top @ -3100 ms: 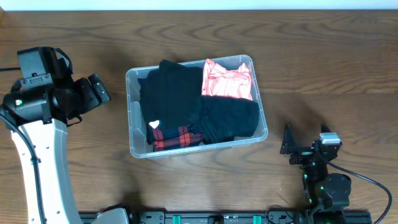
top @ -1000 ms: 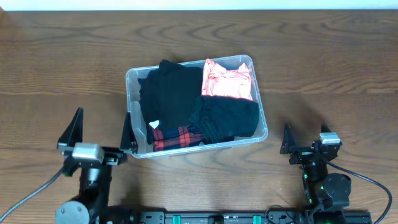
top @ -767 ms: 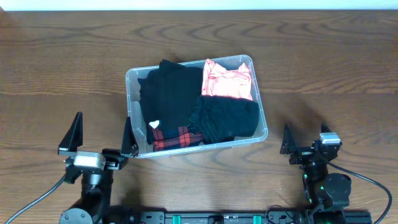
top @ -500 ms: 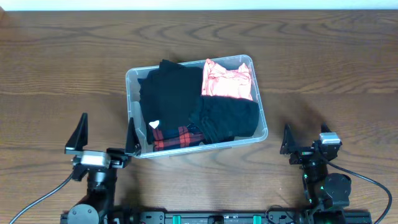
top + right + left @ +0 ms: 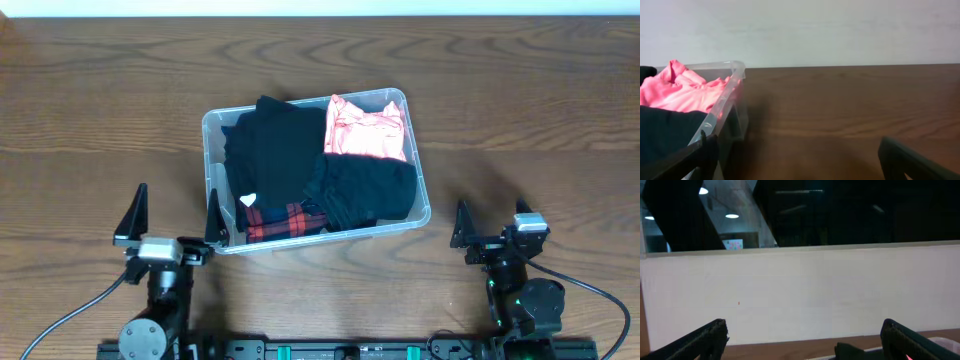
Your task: Pack container
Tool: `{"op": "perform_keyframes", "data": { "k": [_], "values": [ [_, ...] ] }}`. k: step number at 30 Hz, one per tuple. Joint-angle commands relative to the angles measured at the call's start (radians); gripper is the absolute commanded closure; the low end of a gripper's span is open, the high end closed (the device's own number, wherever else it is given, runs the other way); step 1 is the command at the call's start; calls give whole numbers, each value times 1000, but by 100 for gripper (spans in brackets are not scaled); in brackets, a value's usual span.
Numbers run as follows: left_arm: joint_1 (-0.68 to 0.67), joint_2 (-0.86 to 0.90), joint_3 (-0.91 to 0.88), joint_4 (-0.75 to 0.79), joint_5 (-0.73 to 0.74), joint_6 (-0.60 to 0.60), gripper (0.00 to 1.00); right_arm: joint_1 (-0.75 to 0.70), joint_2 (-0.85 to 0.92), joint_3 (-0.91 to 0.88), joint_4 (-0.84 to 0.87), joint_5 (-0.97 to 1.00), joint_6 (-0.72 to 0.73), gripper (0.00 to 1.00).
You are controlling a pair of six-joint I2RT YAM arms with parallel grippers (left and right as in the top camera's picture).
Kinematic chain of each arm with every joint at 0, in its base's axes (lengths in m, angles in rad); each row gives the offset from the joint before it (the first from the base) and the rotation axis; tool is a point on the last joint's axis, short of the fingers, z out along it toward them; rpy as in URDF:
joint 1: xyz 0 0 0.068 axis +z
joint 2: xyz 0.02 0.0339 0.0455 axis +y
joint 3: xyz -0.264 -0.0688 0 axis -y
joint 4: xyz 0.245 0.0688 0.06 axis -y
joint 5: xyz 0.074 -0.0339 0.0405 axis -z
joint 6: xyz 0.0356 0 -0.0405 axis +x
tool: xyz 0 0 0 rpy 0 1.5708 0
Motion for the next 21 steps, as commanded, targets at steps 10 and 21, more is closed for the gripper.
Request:
{"op": "perform_keyframes", "data": {
  "k": [10, 21],
  "values": [
    [-5, -10, -88, -5, -32, 14, 2, -10, -4, -2, -3, -6, 16, 1],
    [-7, -10, -88, -289, -66, 22, 2, -10, -4, -2, -3, -6, 15, 1]
  ]
}}
